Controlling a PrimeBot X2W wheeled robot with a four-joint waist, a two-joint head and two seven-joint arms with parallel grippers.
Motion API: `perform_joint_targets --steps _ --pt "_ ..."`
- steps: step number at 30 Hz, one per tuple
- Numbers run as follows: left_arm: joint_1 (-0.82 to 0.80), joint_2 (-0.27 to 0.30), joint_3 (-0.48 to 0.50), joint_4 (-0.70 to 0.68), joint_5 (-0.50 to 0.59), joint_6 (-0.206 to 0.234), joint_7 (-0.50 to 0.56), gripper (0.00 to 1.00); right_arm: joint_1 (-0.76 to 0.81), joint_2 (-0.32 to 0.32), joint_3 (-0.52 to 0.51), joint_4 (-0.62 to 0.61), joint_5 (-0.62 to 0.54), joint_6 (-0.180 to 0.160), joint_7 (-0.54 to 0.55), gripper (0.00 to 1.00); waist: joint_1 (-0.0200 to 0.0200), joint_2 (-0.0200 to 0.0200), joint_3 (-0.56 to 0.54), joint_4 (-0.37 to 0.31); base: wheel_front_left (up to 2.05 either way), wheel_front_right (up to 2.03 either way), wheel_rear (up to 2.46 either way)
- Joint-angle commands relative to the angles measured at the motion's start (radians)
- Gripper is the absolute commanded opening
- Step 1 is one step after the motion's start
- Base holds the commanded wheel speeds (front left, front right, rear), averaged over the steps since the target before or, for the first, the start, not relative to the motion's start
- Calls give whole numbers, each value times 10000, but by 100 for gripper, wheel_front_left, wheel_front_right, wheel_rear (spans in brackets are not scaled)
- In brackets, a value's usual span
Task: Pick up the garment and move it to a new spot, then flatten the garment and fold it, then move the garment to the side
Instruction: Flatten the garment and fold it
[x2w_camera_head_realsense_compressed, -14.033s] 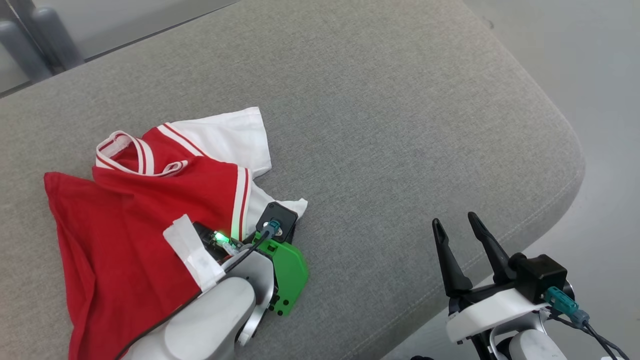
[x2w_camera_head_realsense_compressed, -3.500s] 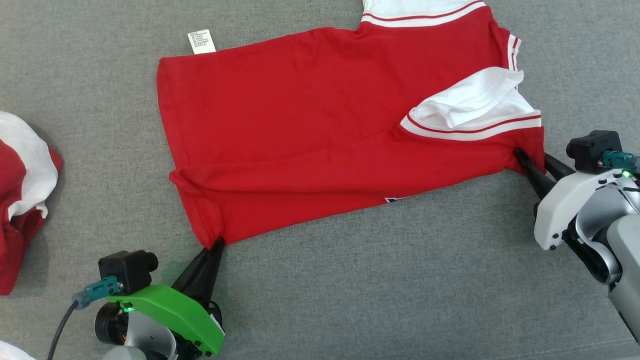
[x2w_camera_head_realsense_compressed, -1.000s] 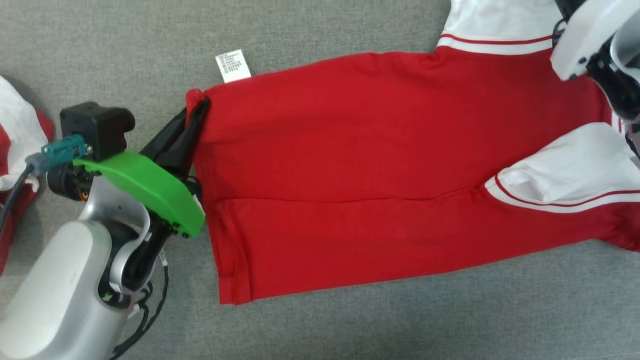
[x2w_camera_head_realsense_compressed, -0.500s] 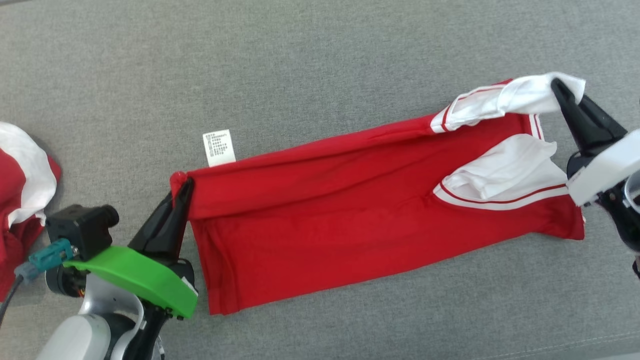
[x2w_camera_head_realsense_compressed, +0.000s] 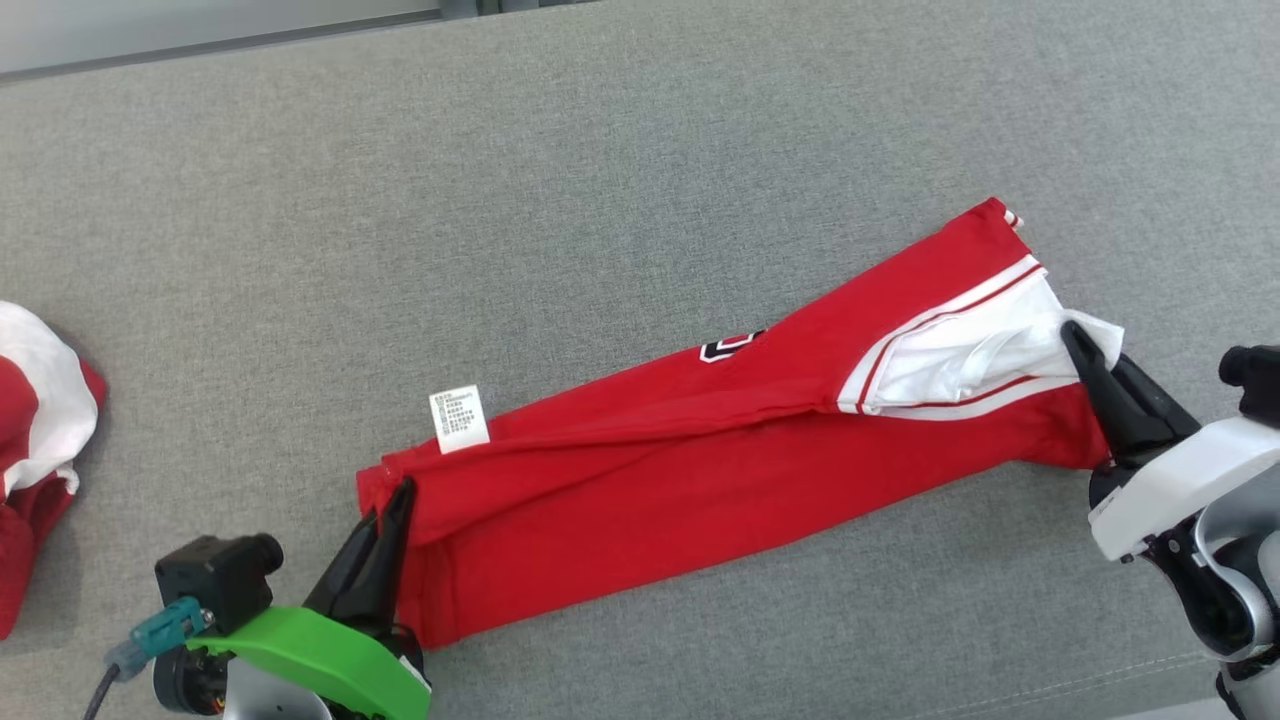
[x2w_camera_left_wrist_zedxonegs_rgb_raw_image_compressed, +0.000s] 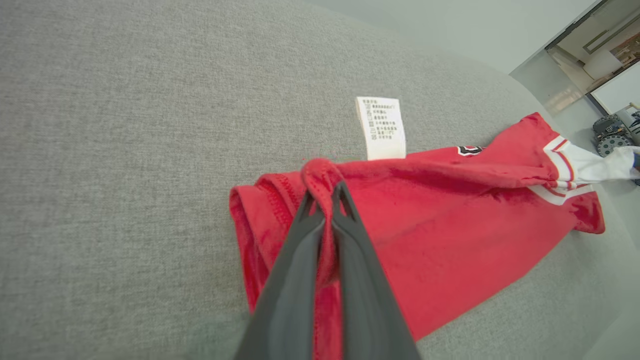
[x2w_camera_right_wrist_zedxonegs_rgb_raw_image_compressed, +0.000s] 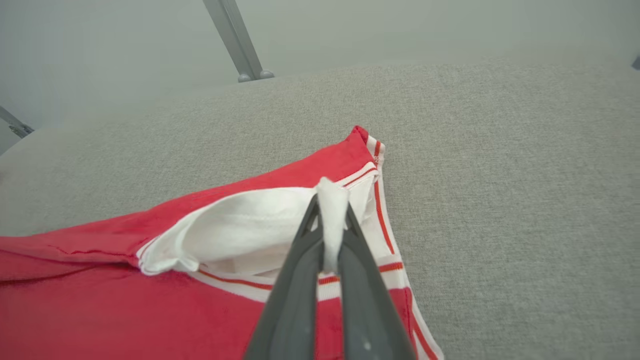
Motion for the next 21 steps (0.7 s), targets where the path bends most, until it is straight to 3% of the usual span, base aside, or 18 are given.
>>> perform_joint_targets --steps 1,3,4,5,6,9,12,15,21 --pt "180 -59 43 136 -12 -44 -212 0 76 99 96 85 -146 5 65 0 1 -1 -78 -20 0 0 0" --pt "283 -161 54 378 -1 -70 -445 4 -12 142 238 283 -421 5 158 0 1 -1 -117 -13 0 0 0" --pt "317 -272 91 520 -44 -62 -595 29 -34 186 349 428 -490 5 260 28 1 -1 -153 7 0 0 0" --pt "349 -334 103 661 -75 -71 -708 68 -56 188 427 516 -632 5 311 43 1 -1 -184 28 0 0 0" --pt "399 -314 47 844 34 -116 -799 100 -93 212 432 641 -734 5 355 100 1 -1 -224 52 0 0 0" --pt "515 -305 -261 1323 288 -303 -932 100 -61 126 576 835 -831 5 569 100 1 -1 -334 125 0 0 0" --pt "653 -489 -383 1534 148 -632 -1261 100 58 -69 177 827 -895 0 715 100 1 -1 -469 192 0 0 0" --pt "823 -558 -287 1679 337 -654 -1848 100 -47 -102 -253 758 -1048 3 804 100 1 -1 -552 215 0 0 0" --pt "1093 -1256 686 1874 1466 96 -2843 100 -304 267 -531 918 -1608 3 1493 100 1 -1 -610 418 0 0 0"
